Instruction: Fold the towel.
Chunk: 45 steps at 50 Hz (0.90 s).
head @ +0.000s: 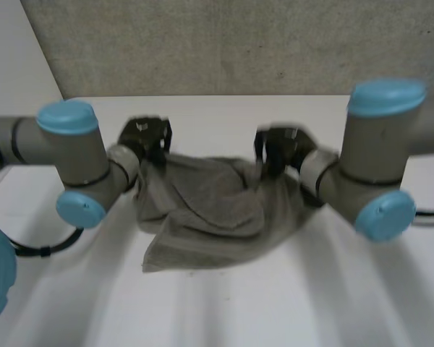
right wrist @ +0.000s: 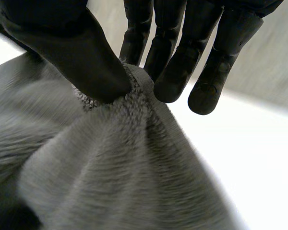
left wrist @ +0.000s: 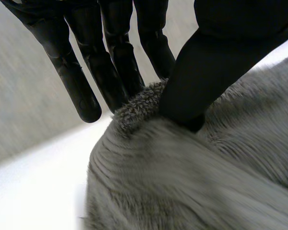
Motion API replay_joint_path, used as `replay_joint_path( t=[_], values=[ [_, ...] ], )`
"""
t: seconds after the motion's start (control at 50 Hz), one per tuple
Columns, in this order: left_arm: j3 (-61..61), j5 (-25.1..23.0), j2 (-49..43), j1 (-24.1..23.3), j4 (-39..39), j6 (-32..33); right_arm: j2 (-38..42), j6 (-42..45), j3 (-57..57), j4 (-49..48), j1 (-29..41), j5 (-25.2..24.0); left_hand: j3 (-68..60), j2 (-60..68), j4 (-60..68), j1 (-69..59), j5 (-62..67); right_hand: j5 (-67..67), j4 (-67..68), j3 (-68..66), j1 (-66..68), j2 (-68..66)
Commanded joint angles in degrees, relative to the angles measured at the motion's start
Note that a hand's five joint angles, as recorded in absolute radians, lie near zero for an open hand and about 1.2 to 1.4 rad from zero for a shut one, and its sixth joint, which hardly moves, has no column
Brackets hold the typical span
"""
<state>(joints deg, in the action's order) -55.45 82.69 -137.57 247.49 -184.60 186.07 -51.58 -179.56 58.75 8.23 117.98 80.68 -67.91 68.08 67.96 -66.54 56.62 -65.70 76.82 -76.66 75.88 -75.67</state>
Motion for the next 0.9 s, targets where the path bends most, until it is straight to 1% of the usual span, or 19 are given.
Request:
replay_joint_path(
  t=[0.02, 0.14, 0.2, 0.24, 0.26, 0.3, 0.34, 0.36, 0.4, 0.5, 0.7, 0.72, 0.74, 0.76, 0.78, 0.8, 0.82, 0.84, 0.9],
  values=[
    [5.18, 5.27, 11.06, -0.17, -1.02, -3.51, -6.85, 2.37, -12.24, -6.27, -1.0, 2.11, -12.09, 11.92, 12.04, -13.46, 13.38, -4.3, 3.18, -3.34, 4.12, -4.33],
    [-1.12, 7.75, 22.85, -0.08, -1.11, -13.96, -14.67, 3.25, -8.76, -14.82, -2.31, 1.33, -12.09, 11.92, 12.04, -13.46, 13.38, -4.3, 3.18, -3.34, 4.12, -4.33],
    [-5.46, 7.49, 25.25, -0.08, -1.2, -15.65, -15.65, 4.39, -5.84, -13.68, -2.4, -0.62, -12.09, 11.92, 12.04, -13.46, 13.38, -4.3, 3.18, -3.34, 4.12, -4.33],
    [-16.47, 7.4, 29.97, -0.08, -1.64, -16.88, -16.09, 10.16, 3.17, -6.94, -2.4, -6.39, -12.09, 11.92, 12.04, -13.46, 13.38, -4.3, 3.18, -3.34, 4.12, -4.33],
    [-16.53, 7.4, 29.99, -0.08, -1.64, -16.88, -16.09, 10.19, 3.21, -6.91, -2.4, -6.42, -12.09, 11.92, 12.04, -13.46, 13.38, -4.3, 3.18, -3.34, 4.12, -4.33],
    [-27.55, 7.31, 32.53, -0.08, -2.95, -16.36, -16.0, 13.89, 7.26, -3.75, -2.4, -8.0, -12.09, 11.92, 12.04, -13.46, 13.38, -4.3, 3.18, -3.34, 4.12, -4.33],
    [-32.65, 6.88, 33.06, -0.08, -3.83, -15.92, -15.22, 22.54, 16.35, 1.94, -2.58, -8.7, -12.09, 11.92, 12.04, -13.46, 13.38, -4.3, 3.18, -3.34, 4.12, -4.33],
    [-32.7, 6.87, 33.07, -0.08, -3.84, -15.92, -15.21, 22.59, 16.4, 1.97, -2.58, -8.7, -12.09, 11.92, 12.04, -13.46, 13.38, -4.3, 3.18, -3.34, 4.12, -4.33],
    [-41.89, 5.47, 33.25, 0.01, -4.45, -14.17, -13.64, 31.51, 24.97, 6.25, -4.06, -8.88, -12.09, 11.92, 12.04, -13.46, 13.38, -4.3, 3.18, -3.34, 4.12, -4.33],
    [-52.62, 3.54, 33.33, 0.01, -3.93, -9.78, -13.27, 39.71, 33.51, 11.62, -6.27, -9.75, -12.09, 11.92, 12.04, -13.46, 13.38, -4.3, 3.18, -3.34, 4.12, -4.33],
    [-63.29, 2.65, 41.07, -0.69, 0.73, -2.47, -21.96, 38.68, 38.45, 12.08, -9.34, -12.29, -12.09, 11.92, 12.04, -13.46, 13.38, -4.3, 3.18, -3.34, 4.12, -4.33],
    [-63.72, 2.65, 42.9, -0.78, 1.52, -2.3, -23.46, 38.06, 39.24, 11.99, -9.87, -14.13, -11.12, 10.94, 11.07, -12.48, 12.41, 9.63, -10.74, 10.59, -9.81, 9.6],
    [-63.73, 2.65, 42.91, -0.78, 1.52, -2.29, -23.47, 38.06, 39.25, 11.99, -9.88, -14.15, -11.11, 10.93, 11.06, -12.47, 12.4, 9.77, -10.88, 10.73, -9.95, 9.74],
    [-64.08, 2.65, 44.92, -0.87, 2.05, -2.21, -23.47, 38.06, 39.25, 11.99, -9.88, -14.15, 0.05, -0.23, -0.1, -1.31, 1.24, 9.77, -10.89, 10.73, -9.95, 9.74],
    [-64.43, 2.65, 46.94, -0.87, 2.49, -2.12, -24.95, 37.36, 40.03, 11.9, -10.83, -16.15, 11.99, -12.16, -12.04, 10.62, -10.7, 27.93, -29.04, 28.89, -28.1, 27.89],
    [-64.43, 2.65, 46.96, -0.87, 2.49, -2.12, -26.71, 36.13, 40.74, 11.55, -11.8, -17.74, 12.11, -12.28, -12.16, 10.74, -10.82, 46.76, -47.87, 47.72, -46.94, 46.73],
    [-64.43, 2.74, 48.96, -0.87, 2.84, -2.03, -26.73, 36.12, 40.74, 11.55, -11.81, -17.75, 23.43, -23.6, -23.48, 22.07, -22.14, 46.95, -48.06, 47.91, -47.12, 46.91],
    [-64.26, 2.74, 50.89, -0.87, 3.02, -1.94, -28.29, 34.99, 41.09, 10.68, -12.42, -18.54, 30.37, -30.55, -30.42, 29.01, -29.08, 55.11, -56.22, 56.07, -55.29, 55.08],
    [-63.9, 2.74, 52.67, -0.87, 3.02, -1.94, -31.28, 32.01, 41.09, 7.52, -13.47, -18.81, 32.8, -32.97, -32.85, 31.43, -31.51, 58.38, -59.49, 59.34, -58.56, 58.35]
  ],
)
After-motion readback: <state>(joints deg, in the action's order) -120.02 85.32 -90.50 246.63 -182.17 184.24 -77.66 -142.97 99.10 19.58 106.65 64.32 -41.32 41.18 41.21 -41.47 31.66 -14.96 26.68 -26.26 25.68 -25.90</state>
